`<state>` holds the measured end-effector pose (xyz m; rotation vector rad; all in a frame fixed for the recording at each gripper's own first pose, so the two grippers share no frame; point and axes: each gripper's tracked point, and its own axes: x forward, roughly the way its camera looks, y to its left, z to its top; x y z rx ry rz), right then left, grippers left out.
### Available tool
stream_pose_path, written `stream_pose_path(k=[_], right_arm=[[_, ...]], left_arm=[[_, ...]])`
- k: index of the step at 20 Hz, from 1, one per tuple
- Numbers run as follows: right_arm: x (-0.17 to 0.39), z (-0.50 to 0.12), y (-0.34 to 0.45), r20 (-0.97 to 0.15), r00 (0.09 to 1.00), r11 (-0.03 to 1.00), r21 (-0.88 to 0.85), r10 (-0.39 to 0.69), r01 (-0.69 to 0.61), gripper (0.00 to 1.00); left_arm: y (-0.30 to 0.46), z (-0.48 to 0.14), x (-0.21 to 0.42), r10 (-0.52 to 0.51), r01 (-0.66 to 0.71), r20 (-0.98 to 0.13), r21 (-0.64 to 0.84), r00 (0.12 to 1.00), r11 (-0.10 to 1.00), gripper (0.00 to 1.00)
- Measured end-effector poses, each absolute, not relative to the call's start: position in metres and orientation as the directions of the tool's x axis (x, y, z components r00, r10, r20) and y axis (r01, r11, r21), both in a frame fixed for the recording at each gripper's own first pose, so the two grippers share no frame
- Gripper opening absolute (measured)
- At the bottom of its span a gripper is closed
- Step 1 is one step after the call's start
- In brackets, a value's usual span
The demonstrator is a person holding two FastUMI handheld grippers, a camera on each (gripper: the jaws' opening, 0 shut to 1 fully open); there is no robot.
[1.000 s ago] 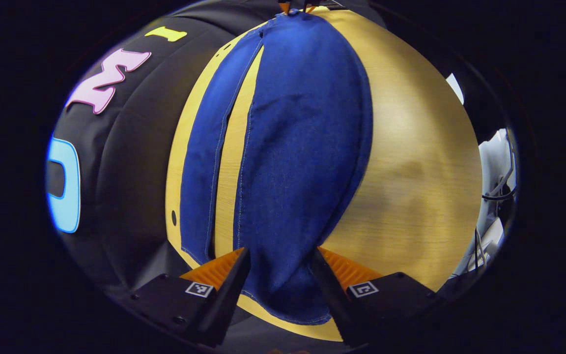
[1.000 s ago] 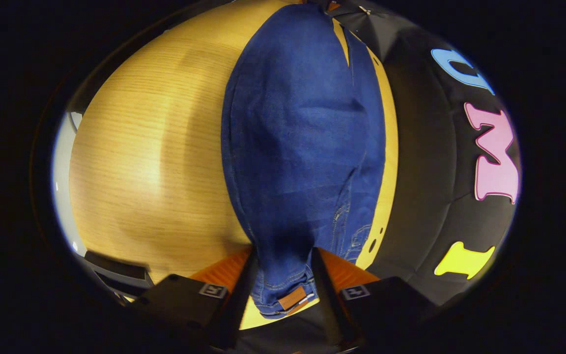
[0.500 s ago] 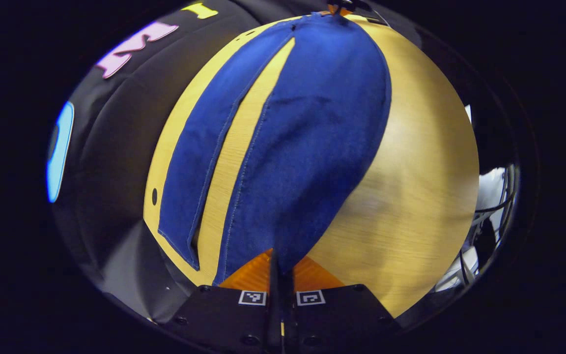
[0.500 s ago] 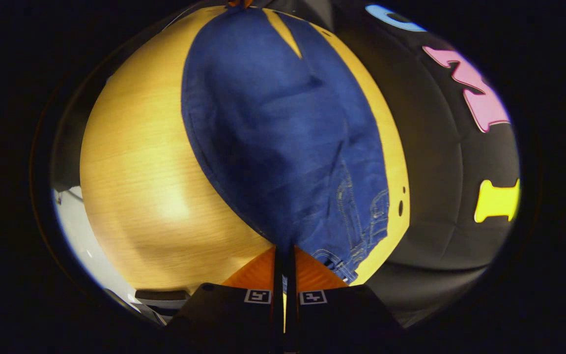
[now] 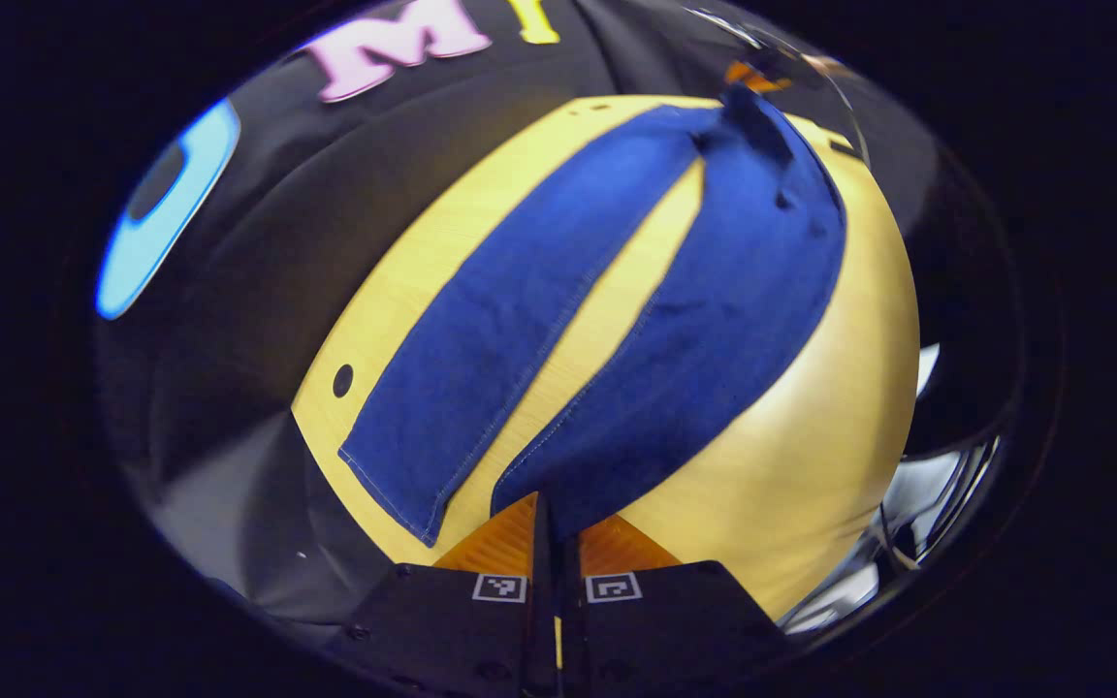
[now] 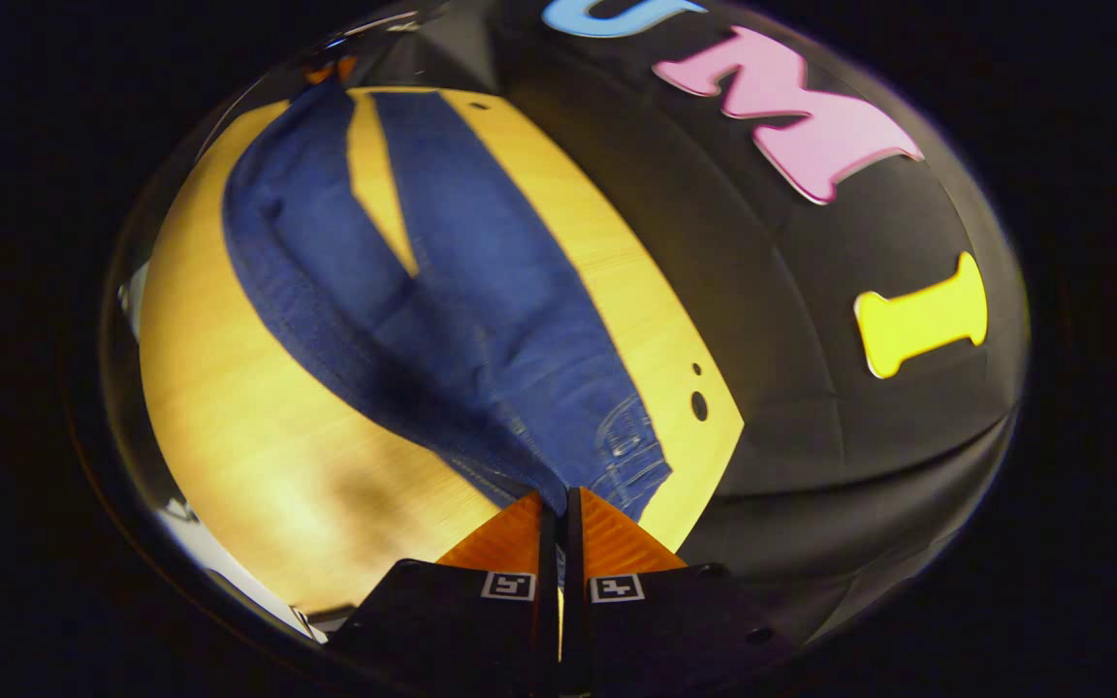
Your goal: Grasp the waist and the cuffs of the jeans and fold them to make the two legs overlap; first hold the waist and fold one-third of the jeans toward the cuffs, then hold the cuffs and fold the remaining one-third in the same direction to finish folding.
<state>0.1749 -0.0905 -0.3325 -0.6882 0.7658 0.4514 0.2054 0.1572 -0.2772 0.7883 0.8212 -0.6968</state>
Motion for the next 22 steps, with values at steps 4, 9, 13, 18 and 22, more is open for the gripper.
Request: stream_pose_path(k=[4, 9, 13, 18, 22], right_arm=[[0.239, -0.324, -0.097, -0.742, 0.664, 0.782, -0.362, 0.088, -0.508, 0.06], [0.306, -0.363, -0.096, -0.781, 0.624, 0.822, -0.334, 0.032, -0.462, 0.06], [0.343, -0.407, -0.092, -0.823, 0.568, 0.825, -0.317, 0.006, -0.468, 0.06], [0.364, -0.456, -0.084, -0.869, 0.495, 0.861, -0.244, 0.011, -0.447, 0.06], [0.368, -0.466, -0.075, -0.871, 0.491, 0.829, -0.273, 0.003, -0.489, 0.06]], left_arm=[[0.158, -0.253, 0.243, -0.198, 0.667, -0.847, 0.221, 0.492, 0.712, 0.08], [0.134, -0.216, 0.276, -0.175, 0.309, -0.880, -0.034, 0.441, 0.950, 0.08], [0.137, -0.210, 0.288, -0.138, 0.245, -0.918, -0.046, 0.373, 0.968, 0.08], [0.144, -0.205, 0.299, -0.131, 0.191, -0.935, -0.070, 0.329, 0.979, 0.11], [0.187, -0.202, 0.323, -0.015, 0.161, -0.922, 0.052, 0.386, 0.986, 0.18]])
